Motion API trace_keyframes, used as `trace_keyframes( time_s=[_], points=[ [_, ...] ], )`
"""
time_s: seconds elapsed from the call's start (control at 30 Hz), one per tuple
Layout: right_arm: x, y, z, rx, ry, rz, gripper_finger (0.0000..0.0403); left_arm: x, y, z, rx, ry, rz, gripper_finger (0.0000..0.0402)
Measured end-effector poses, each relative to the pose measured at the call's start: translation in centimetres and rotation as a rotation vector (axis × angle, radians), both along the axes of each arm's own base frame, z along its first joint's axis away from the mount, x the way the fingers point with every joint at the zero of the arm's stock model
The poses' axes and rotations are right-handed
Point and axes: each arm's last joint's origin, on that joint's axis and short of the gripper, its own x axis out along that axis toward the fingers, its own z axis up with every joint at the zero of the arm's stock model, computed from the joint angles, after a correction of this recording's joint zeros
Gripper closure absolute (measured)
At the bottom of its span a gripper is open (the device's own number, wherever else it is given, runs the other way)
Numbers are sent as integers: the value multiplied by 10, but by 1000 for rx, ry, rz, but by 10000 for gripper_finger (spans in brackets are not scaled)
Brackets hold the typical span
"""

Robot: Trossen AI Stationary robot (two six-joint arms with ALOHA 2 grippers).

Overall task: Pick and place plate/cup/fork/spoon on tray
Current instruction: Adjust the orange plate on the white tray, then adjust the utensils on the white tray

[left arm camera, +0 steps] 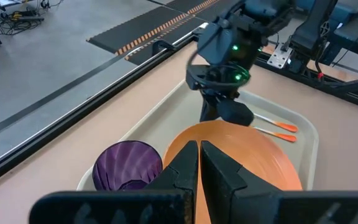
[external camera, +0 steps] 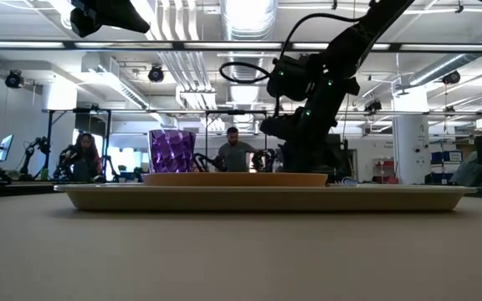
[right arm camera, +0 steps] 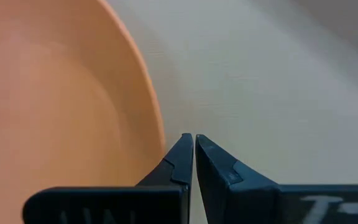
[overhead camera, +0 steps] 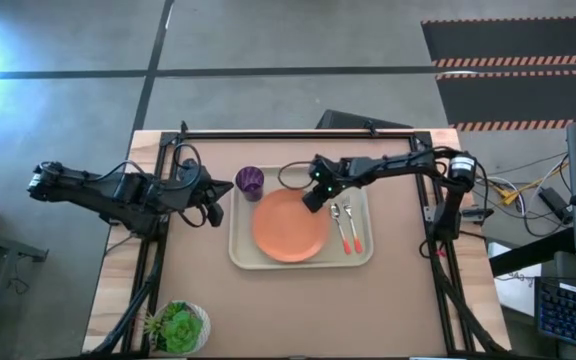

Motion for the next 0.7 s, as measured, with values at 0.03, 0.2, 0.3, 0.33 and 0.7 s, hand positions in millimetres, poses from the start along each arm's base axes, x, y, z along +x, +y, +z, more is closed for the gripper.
trace_keyframes(
  time_s=[0.03, 0.2, 0.3, 0.33, 0.7],
  points=[
    [1, 3, 0, 1, -5, 4, 392, 0, 0, 0, 0, 0, 0, 402],
    [5, 10, 2, 2, -9, 21, 392, 0, 0, 0, 0, 0, 0, 402],
    [6, 9, 4, -6, -11, 23, 392, 0, 0, 0, 0, 0, 0, 402],
    [7, 9, 6, -16, -12, 32, 392, 0, 0, 0, 0, 0, 0, 402],
    [32, -10, 70, -136, -72, 116, 392, 0, 0, -2, 2, 8, 1, 402]
  ],
)
